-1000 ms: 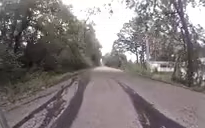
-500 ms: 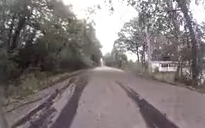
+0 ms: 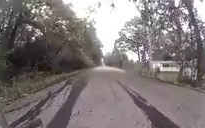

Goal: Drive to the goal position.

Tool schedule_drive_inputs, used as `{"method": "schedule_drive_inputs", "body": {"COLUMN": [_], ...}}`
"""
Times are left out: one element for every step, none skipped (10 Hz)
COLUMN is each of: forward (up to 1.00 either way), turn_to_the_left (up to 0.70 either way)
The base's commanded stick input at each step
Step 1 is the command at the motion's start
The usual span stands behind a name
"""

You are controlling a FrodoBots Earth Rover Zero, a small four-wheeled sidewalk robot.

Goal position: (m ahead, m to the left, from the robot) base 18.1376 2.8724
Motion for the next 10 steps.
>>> {"method": "schedule_drive_inputs", "body": {"forward": [0.7, 0.7, 0.7, 0.7, 0.7, 0.7, 0.7, 0.7, 0.7, 0.7], "turn_to_the_left": [0.0, 0.0, 0.0, 0.0, 0.0, 0.0, 0.0, 0.0, 0.0, 0.0]}}
